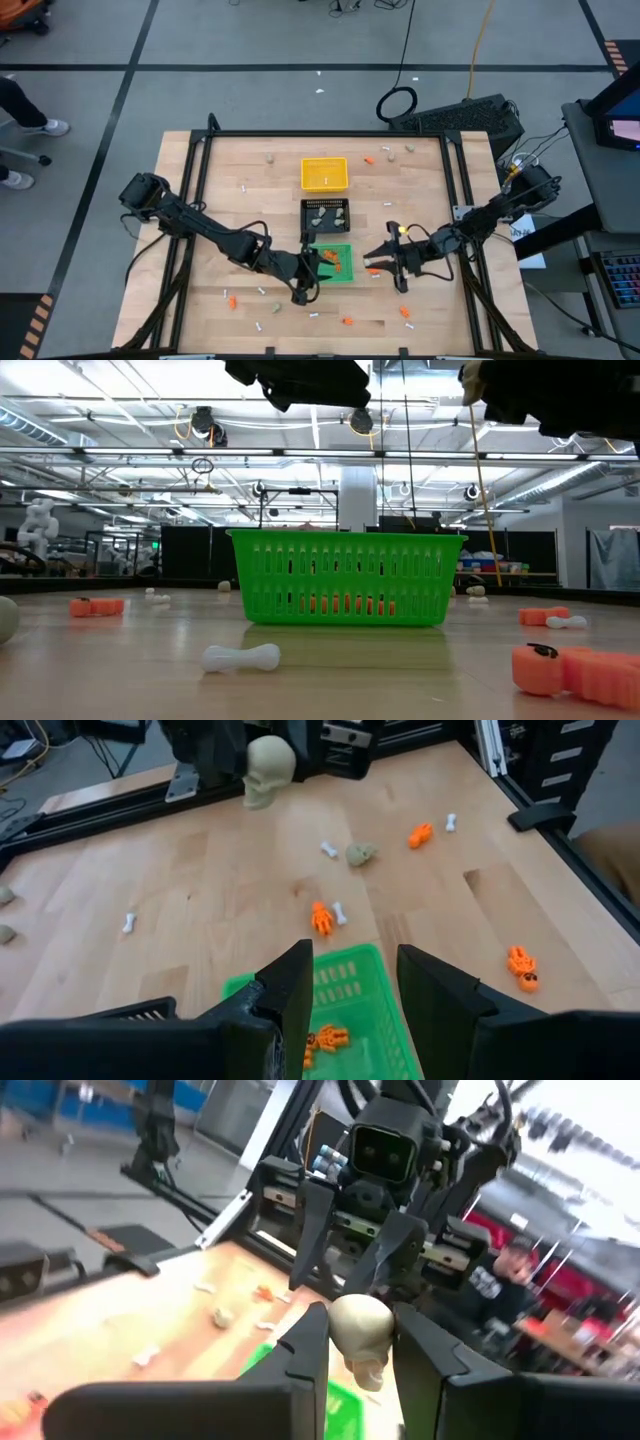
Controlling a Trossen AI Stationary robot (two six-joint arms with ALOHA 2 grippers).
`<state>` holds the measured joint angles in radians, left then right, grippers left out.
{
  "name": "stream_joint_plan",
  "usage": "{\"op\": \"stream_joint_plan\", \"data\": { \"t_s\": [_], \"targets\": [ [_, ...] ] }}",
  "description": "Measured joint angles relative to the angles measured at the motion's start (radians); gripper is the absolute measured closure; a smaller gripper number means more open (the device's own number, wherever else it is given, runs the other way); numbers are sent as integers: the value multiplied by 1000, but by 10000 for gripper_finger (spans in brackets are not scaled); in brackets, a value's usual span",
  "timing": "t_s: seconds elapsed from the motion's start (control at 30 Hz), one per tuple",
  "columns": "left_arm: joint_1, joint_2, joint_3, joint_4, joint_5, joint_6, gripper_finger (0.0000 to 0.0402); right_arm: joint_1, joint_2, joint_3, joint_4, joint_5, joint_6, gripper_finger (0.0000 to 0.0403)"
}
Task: Sort Halloween decoration
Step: Put the gray skull toy into the black basket
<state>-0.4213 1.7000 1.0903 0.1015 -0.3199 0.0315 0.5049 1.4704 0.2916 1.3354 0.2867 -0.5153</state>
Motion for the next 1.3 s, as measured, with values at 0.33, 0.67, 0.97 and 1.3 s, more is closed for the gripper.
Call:
{"op": "stream_joint_plan", "data": {
  "t_s": [0.33,0.67,0.97,1.3],
  "targets": [
    [-6,0,0,-4,0,-3,256,-2,0,0,-54,7,-208,344],
    [-6,0,0,-5,0,-2,256,-2,0,0,-55,7,-205,344],
    [-6,0,0,-5,0,0,256,-2,0,0,-54,8,-175,344],
    [-7,0,0,-6,0,0,256,-2,0,0,-54,8,-151,344]
  ]
}}
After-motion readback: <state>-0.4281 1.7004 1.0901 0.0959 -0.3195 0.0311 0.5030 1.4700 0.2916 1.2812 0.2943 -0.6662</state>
